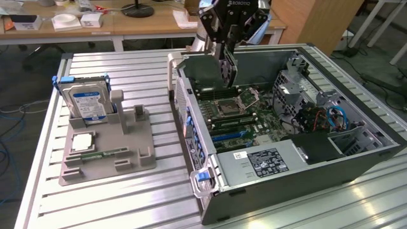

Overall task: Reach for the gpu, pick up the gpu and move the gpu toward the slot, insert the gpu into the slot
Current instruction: 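Pick up the gpu and move the gpu toward the slot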

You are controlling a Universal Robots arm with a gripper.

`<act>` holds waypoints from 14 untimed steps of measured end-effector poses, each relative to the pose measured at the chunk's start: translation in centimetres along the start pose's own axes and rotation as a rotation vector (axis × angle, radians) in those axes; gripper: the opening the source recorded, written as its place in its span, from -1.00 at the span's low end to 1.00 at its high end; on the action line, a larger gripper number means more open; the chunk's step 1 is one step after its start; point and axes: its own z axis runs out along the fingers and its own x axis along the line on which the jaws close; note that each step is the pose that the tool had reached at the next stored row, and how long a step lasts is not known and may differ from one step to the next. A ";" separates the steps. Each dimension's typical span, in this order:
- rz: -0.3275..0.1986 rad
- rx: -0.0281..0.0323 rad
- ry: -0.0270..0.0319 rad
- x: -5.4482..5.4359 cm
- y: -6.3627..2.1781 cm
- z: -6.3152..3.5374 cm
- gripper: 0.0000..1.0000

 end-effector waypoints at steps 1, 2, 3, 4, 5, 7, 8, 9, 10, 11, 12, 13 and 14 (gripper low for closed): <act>0.000 -0.0003 -0.0001 -0.3 0.00 0.00 -0.48; 0.000 -0.0005 0.0000 -0.6 0.00 0.00 -0.48; 0.000 -0.0007 0.0000 -0.8 0.01 -0.01 -0.48; 0.000 -0.0010 -0.0001 -1.1 0.01 0.00 -0.48; 0.001 -0.0012 0.0000 -1.4 0.01 0.00 -0.48; 0.001 -0.0017 -0.0001 -1.9 0.01 -0.01 -0.48; 0.001 -0.0020 -0.0001 -2.2 0.01 -0.01 -0.48; 0.001 -0.0023 -0.0001 -2.4 0.01 -0.01 -0.48; 0.001 -0.0026 -0.0001 -2.7 0.01 -0.01 -0.48; 0.002 -0.0028 -0.0001 -2.9 0.02 -0.01 -0.48; 0.002 -0.0032 -0.0001 -3.1 0.02 -0.01 -0.48; 0.002 -0.0033 -0.0001 -3.3 0.02 -0.02 -0.48; 0.003 -0.0036 -0.0002 -3.5 0.02 -0.01 -0.48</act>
